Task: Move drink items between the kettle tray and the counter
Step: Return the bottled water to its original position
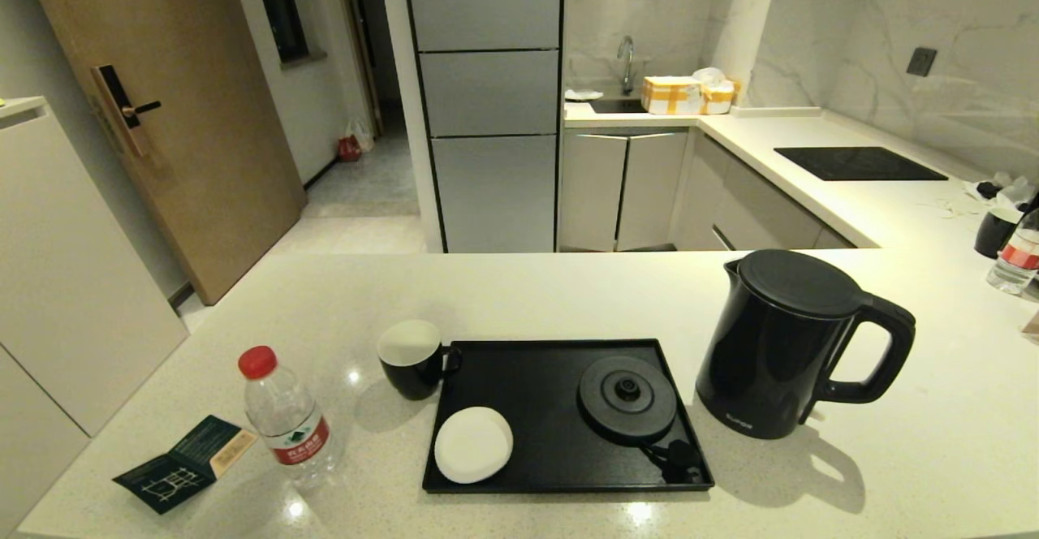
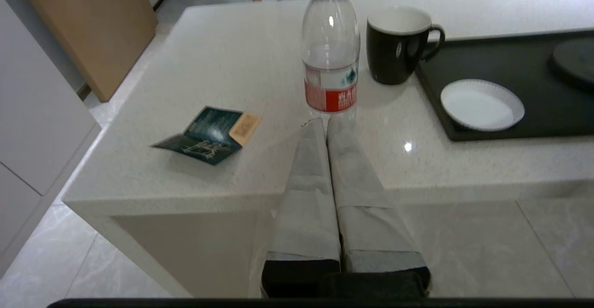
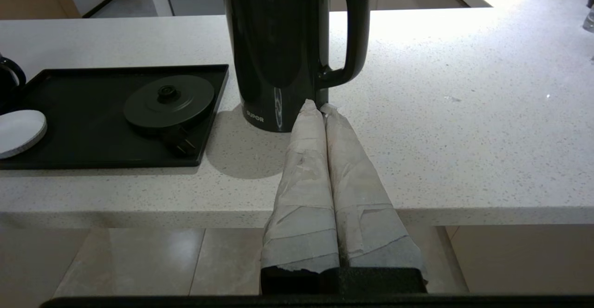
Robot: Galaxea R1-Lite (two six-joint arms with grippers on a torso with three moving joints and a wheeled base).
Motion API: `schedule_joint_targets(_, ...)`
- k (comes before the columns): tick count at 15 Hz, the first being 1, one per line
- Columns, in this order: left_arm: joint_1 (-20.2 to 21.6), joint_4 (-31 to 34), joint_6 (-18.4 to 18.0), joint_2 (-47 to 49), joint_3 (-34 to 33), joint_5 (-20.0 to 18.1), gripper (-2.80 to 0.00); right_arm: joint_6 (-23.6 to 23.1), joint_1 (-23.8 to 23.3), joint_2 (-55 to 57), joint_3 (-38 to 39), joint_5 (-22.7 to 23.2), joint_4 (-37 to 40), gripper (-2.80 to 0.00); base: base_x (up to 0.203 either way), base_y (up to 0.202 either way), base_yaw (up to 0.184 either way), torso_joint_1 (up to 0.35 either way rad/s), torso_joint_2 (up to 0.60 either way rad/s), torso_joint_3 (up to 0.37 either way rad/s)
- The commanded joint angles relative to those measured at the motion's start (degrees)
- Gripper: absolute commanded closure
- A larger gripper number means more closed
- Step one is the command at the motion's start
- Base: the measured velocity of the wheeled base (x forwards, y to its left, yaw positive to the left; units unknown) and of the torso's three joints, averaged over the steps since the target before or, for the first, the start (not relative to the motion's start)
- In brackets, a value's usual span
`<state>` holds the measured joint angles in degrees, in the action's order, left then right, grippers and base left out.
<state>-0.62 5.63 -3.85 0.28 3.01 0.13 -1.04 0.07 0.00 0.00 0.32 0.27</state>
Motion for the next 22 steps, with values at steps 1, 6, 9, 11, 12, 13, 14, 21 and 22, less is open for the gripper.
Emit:
schedule_joint_targets(1,0.03,2.8,0.48,3.67,6.12,0.01,0.0,-0.02,0.01,0.05,0.09,0.06,0.0,0.0,0.0,0.0,0.0,0.0,0.0,0.0)
schedule_joint_targets(6,-0.21,13.83,3.75,27.65,23.36,-2.09,0.0,-0.02,0.01,0.05,0.09,0.03,0.0,0.0,0.0,0.0,0.0,0.0,0.0,0.0)
schedule_joint_targets(9,-0.37,5.61,4.6,40.73,23.01,-4.95,0.0,-0.02,0.01,0.09,0.09,0.03,0.0,0.0,0.0,0.0,0.0,0.0,0.0,0.0)
schedule_joint_targets(11,-0.38,-3.31,4.76,49.29,20.54,-6.53,0.0,-0.02,0.01,0.09,0.09,0.03,0.0,0.0,0.0,0.0,0.0,0.0,0.0,0.0)
schedule_joint_targets(12,-0.37,-8.18,4.85,55.06,19.17,-7.42,0.0,-0.02,0.01,0.09,0.09,0.03,0.0,0.0,0.0,0.0,0.0,0.0,0.0,0.0)
schedule_joint_targets(13,-0.39,-14.41,4.86,60.46,17.14,-8.69,0.0,-0.02,0.01,0.09,0.09,0.03,0.0,0.0,0.0,0.0,0.0,0.0,0.0,0.0)
schedule_joint_targets(14,-0.4,-19.83,4.88,64.65,15.41,-9.86,0.0,-0.02,0.01,0.08,0.09,0.03,0.0,0.0,0.0,0.0,0.0,0.0,0.0,0.0)
schedule_joint_targets(21,-0.37,-56.83,4.37,88.12,6.08,-11.37,-2.8,-0.02,0.01,0.09,0.09,0.03,0.0,0.0,0.0,0.0,0.0,0.0,0.0,0.0)
schedule_joint_targets(22,-0.36,-62.53,3.99,90.45,3.63,-10.2,-2.8,-0.02,0.01,0.09,0.09,0.03,0.0,0.0,0.0,0.0,0.0,0.0,0.0,0.0)
